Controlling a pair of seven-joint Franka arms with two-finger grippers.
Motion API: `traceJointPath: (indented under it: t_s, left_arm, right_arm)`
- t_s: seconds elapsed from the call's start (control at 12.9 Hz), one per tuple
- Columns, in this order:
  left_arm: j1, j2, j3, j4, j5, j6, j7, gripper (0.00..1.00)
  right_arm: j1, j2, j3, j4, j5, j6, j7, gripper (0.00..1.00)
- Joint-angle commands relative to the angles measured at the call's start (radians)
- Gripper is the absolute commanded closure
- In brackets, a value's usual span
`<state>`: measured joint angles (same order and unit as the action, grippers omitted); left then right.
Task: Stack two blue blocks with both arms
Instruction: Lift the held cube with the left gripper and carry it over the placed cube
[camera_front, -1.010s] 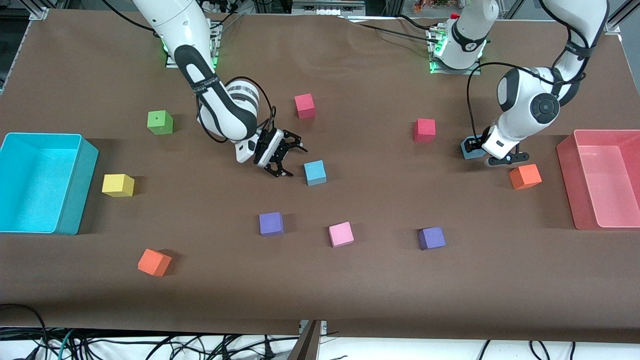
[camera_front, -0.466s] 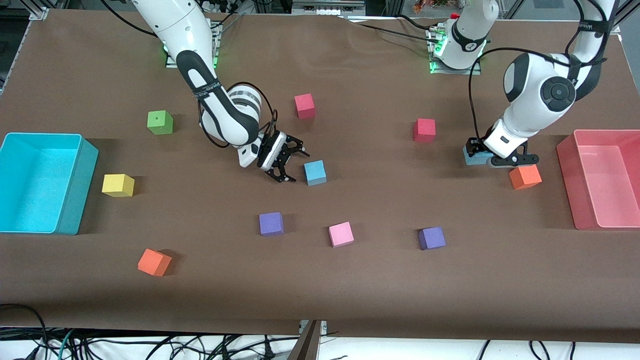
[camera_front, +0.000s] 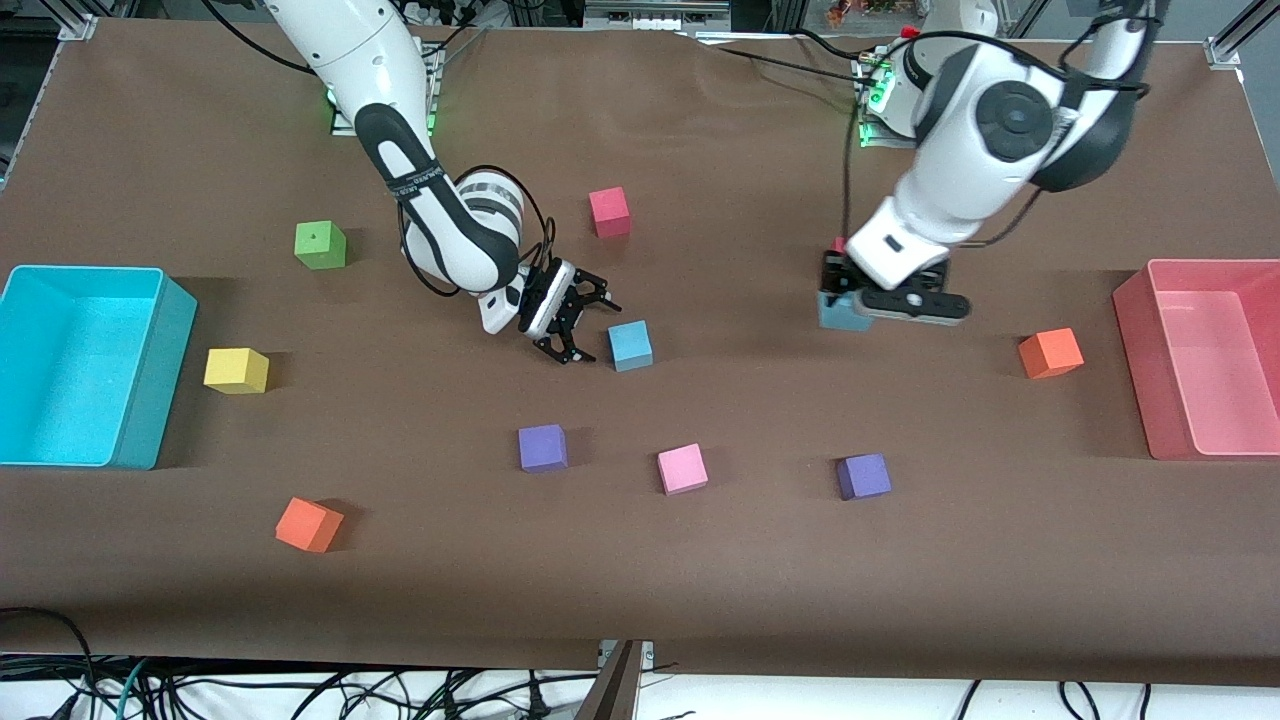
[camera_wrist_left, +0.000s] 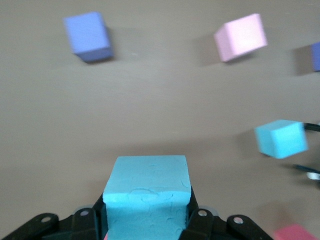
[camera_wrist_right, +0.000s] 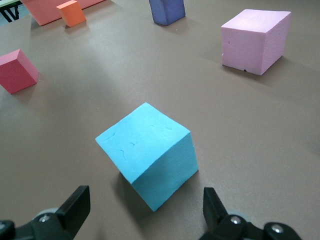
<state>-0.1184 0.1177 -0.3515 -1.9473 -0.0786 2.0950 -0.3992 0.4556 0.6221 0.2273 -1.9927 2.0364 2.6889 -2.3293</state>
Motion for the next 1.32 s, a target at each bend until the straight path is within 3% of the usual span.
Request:
traceJointPath:
  t_s: [0.0, 0.23, 0.47, 0.7, 1.24]
  left_arm:
    - [-0.11, 0.187, 0.019, 0.238, -0.003, -0.098, -0.139, 1.0]
    - [-0.28, 0.363, 0.071, 0.408, -0.001, -0.098, -0.355, 1.0]
    - [-0.449, 0.52, 0.196, 0.583, -0.004, -0.098, -0.458, 1.0]
    - [-0.518, 0.618, 0.235, 0.694, -0.006, -0.098, -0.542, 1.0]
    - [-0.586, 0.7, 0.278, 0.725, -0.004, -0.076, -0.596, 1.0]
  right_arm:
    - [0.011, 0.016, -0.01, 0.015, 0.025, -0.008, -0.028, 0.0]
    - [0.011, 0.018, -0.01, 0.015, 0.025, -0.008, -0.028, 0.0]
    - [0.011, 0.018, -0.01, 0.015, 0.022, -0.006, -0.028, 0.0]
    - [0.011, 0.019, -0.01, 0.015, 0.022, -0.006, -0.028, 0.0]
    - [0.011, 0.022, -0.01, 0.015, 0.022, -0.006, -0.028, 0.0]
